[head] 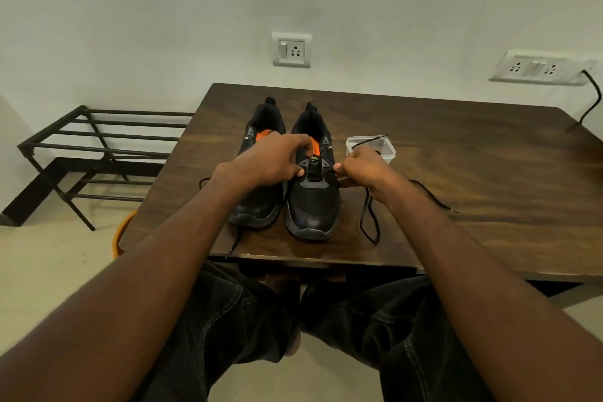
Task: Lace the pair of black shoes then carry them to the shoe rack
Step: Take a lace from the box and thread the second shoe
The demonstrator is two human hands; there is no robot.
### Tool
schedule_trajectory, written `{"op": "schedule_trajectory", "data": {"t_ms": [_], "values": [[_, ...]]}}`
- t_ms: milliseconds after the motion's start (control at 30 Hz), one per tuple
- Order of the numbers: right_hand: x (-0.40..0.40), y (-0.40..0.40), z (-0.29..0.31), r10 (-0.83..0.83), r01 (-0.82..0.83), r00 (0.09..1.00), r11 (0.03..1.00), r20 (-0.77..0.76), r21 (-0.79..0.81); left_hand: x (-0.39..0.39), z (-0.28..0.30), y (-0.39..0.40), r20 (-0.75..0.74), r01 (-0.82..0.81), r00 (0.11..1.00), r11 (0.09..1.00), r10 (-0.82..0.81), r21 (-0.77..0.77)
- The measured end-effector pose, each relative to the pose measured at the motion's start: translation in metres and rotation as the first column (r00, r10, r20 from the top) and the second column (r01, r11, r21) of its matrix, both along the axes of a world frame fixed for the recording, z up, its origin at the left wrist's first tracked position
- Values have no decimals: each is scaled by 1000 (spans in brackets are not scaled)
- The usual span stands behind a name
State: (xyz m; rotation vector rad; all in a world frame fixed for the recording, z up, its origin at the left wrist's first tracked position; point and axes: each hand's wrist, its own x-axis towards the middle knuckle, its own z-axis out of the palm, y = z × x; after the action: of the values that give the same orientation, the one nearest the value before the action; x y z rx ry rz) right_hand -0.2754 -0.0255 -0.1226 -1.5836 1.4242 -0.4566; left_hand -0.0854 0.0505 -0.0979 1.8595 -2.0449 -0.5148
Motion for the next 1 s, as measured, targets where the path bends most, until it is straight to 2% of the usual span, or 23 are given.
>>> {"op": "schedule_trajectory", "data": {"t_ms": [133,167,233,267,333,400,433,500,567,667,733,833,900,933,967,1000], "values": [[-10,10,19,105,-113,986,992,-127,-57,6,1,-3,-64,-27,998,998,24,-49],[-11,15,27,107,-112,992,992,-71,-63,8,3,-4,-98,-67,993,994,58,-91],[-10,24,47,107,-111,976,994,189,13,9,8,-4,-272,-153,956,980,113,-127],[-8,28,56,111,-136,936,989,333,55,6,12,-3,-397,-174,909,980,125,-92],[-3,34,68,97,-182,818,979,567,95,-6,20,3,-648,-149,746,987,155,65],[1,35,72,34,-169,696,979,717,118,-15,25,7,-802,-30,565,976,194,214],[3,34,74,-10,-156,636,978,772,141,-18,25,8,-837,61,514,965,189,255],[1,30,75,-106,-149,511,967,853,209,-19,27,9,-870,222,473,938,135,266],[-8,22,74,-212,-195,379,933,901,302,-19,29,10,-897,293,432,926,95,239],[-17,14,67,-375,-290,193,861,907,418,-21,27,7,-925,247,373,952,79,181],[-17,14,63,-430,-286,148,844,891,455,-24,22,3,-925,176,363,967,108,182],[-16,17,60,-470,-264,139,831,872,490,-32,22,5,-936,225,329,953,121,202],[-18,16,62,-459,-209,185,845,869,491,-33,24,6,-941,266,320,943,109,200],[-21,15,63,-446,-132,260,862,856,489,-32,23,6,-935,239,337,950,111,199],[-23,14,65,-431,-5,394,882,811,471,-30,22,5,-926,170,356,965,129,199],[-27,9,63,-428,163,566,896,705,413,-27,22,4,-912,60,377,979,158,195]]}}
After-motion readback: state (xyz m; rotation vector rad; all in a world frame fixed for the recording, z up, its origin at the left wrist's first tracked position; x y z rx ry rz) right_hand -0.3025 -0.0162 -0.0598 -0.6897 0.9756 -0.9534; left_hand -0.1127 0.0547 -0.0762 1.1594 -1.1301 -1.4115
